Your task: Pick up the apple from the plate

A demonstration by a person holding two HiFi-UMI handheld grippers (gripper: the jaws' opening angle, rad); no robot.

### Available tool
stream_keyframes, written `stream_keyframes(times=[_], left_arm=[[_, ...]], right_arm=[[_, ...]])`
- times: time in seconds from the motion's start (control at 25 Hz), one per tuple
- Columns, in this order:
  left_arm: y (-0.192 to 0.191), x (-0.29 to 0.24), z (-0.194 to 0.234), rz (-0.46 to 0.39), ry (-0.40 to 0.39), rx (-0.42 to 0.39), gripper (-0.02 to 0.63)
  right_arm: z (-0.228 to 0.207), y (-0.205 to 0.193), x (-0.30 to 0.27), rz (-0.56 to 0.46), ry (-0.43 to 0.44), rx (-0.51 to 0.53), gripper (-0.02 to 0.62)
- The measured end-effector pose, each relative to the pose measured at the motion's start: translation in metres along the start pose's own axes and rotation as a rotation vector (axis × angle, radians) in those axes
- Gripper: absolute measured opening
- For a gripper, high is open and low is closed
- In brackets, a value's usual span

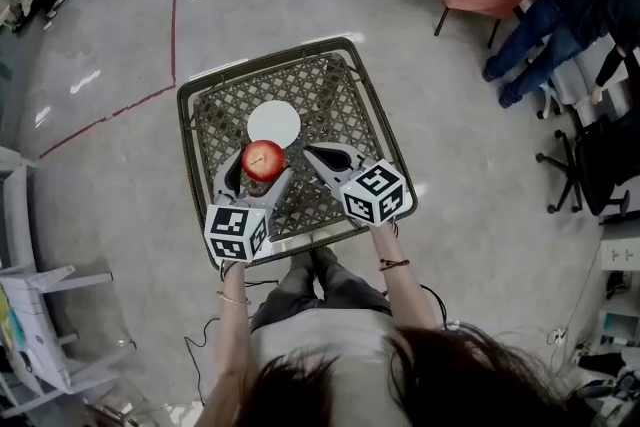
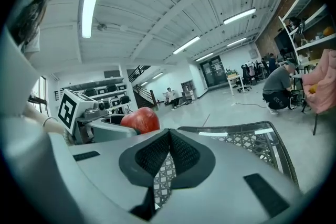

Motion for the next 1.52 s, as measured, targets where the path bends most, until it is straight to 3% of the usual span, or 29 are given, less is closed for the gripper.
stream_keyframes(times=[0.92,1.52], left_arm=[[0.005,0.03,-0.02,0.01,-0.015,-0.015,0.405],[0.006,0.029,-0.021,0.009,-0.016,-0.014,0.405]], right_arm=[[0.029,0.016,0.014,-0.041,0.082,0.06,0.009],[0.027,0.02,0.018,-0.057,0.083,0.059,0.009]])
Point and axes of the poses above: the fingertips, and each gripper's own axes: x backward along the fingers, z to its left, y out of its top, the point moved 4 cm from there along x, backward along the fingers, and after that the axes turned 13 degrees about -x, right-handed, at the moved point
